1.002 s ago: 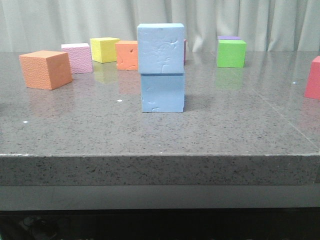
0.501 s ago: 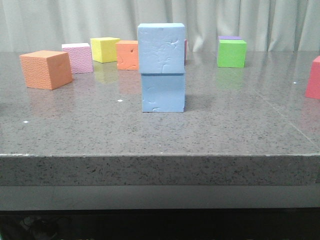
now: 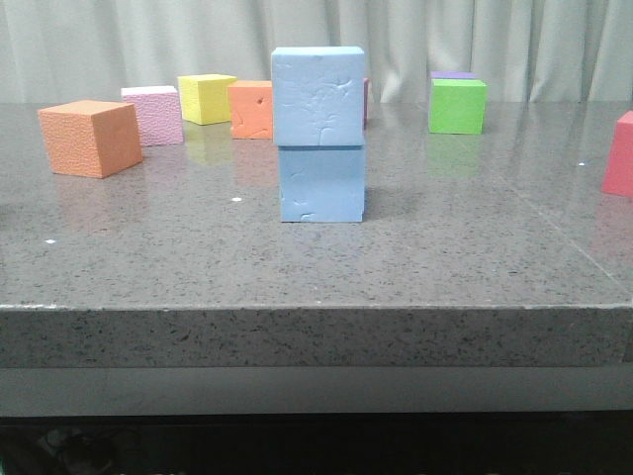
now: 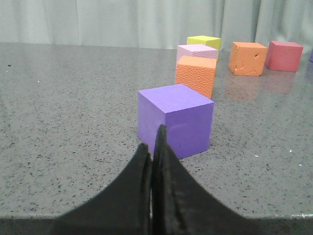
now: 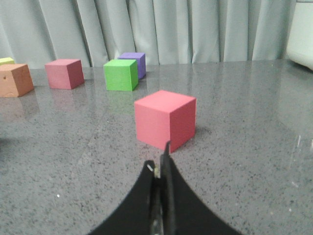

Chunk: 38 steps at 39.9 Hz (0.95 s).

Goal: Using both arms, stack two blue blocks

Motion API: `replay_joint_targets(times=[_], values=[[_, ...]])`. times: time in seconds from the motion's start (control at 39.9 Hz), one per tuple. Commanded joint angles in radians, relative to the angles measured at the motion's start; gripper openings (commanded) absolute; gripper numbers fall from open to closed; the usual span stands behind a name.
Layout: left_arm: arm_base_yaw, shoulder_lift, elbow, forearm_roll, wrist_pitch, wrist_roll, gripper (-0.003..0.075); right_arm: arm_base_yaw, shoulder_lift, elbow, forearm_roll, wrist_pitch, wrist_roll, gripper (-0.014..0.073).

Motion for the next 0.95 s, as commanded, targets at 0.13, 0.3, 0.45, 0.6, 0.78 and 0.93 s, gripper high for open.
replay_joint_targets(times=[0.13,0.3,0.45,0.6,0.78,0.93], values=[[-0.007,-0.023,0.035,-0.002,-0.080,0.000,-0.0018,-0.006,-0.019,0.024,0.004,-0.164,-0.011,-0.0068],[-0.007,-0.023,0.035,-0.002,-0.080,0.000,-0.0018,-0.002,-0.019,0.024,0.004,-0.173,-0.011,-0.0068],[-0.007,-0.023,0.035,-0.002,-0.080,0.000,-0.0018,0.023,-0.019,0.024,0.004,-0.173,-0.011,-0.0068],[-0.007,-0.023,0.035,-0.002,-0.080,0.000,-0.0018,0.019,-0.019,0.024,0.004,-0.173,-0.011,-0.0068],[-0.007,-0.023,0.035,-0.002,-0.080,0.000,-0.0018,0.019,-0.018,0.024,0.004,-0.173,-0.011,-0.0068],[-0.007,-0.023,0.035,-0.002,-0.080,0.000,-0.0018,0.019,-0.018,0.024,0.004,-0.172,-0.011,-0.0068]])
